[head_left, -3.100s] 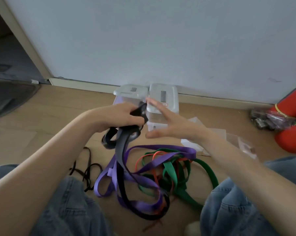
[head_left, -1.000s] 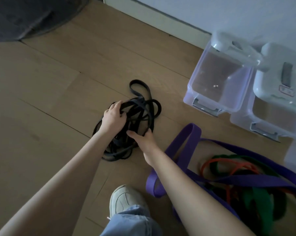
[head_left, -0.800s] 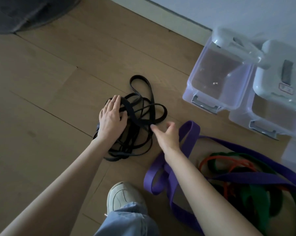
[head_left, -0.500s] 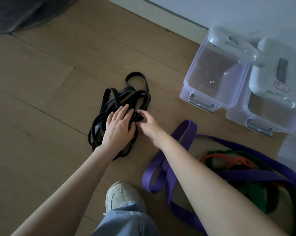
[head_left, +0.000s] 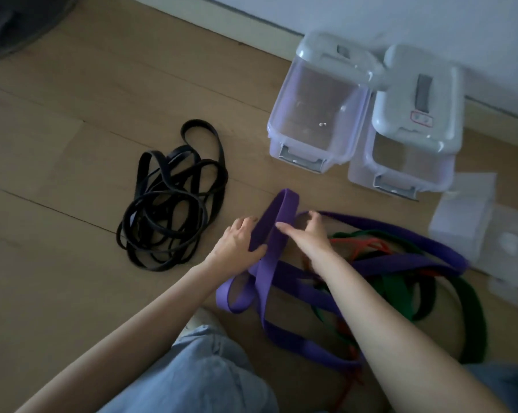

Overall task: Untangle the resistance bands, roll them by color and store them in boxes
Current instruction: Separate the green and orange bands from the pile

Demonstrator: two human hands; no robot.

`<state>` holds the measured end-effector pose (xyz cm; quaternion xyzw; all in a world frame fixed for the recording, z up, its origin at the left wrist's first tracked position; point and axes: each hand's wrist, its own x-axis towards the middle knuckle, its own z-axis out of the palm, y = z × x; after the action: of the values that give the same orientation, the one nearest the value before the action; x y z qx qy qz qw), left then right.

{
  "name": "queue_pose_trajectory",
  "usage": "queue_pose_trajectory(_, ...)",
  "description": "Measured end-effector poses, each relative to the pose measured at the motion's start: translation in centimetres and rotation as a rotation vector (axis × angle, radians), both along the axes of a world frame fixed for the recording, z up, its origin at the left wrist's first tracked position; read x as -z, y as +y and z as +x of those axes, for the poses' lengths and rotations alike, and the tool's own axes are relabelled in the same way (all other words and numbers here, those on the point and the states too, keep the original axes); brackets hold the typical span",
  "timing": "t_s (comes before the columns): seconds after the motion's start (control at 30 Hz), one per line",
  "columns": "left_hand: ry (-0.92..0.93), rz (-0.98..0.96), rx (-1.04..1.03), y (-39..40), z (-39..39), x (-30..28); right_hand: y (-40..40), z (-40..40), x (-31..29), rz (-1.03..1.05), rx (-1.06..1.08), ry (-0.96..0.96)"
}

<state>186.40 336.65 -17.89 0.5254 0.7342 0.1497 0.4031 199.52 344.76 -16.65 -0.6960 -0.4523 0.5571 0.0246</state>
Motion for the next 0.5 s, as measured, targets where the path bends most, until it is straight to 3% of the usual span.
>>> queue_pose_trajectory(0.13, -0.048, -0.287, -0.136, 0.1, 1.3, -0.3, 0.6, -1.9, -0.2, -0.231, 0.472, 0.429)
queue_pose_trajectory(0.2, -0.185, -0.397, -0.248, 0.1, 2.2, -0.5, 1.1, -0.8, -1.1, -0.203, 0.504, 0.538)
queue_pose_trajectory(0.33, -0.422, -0.268, -0.329, 1.0, 5.2, -1.5, 1.4, 3.2, -3.6, -0.057, 0.624, 0.771)
queue_pose_trajectory(0.43, -0.728, -0.206, -0.299, 2.3, 7.1, -3.5, 2.2, 5.4, -5.9, 0.011, 0.657, 0.924)
queue_pose_trajectory(0.5, -0.757, -0.139, -0.225, 3.2, 7.8, -4.7, 2.7, 6.2, -7.3, 0.029, 0.672, 1.036)
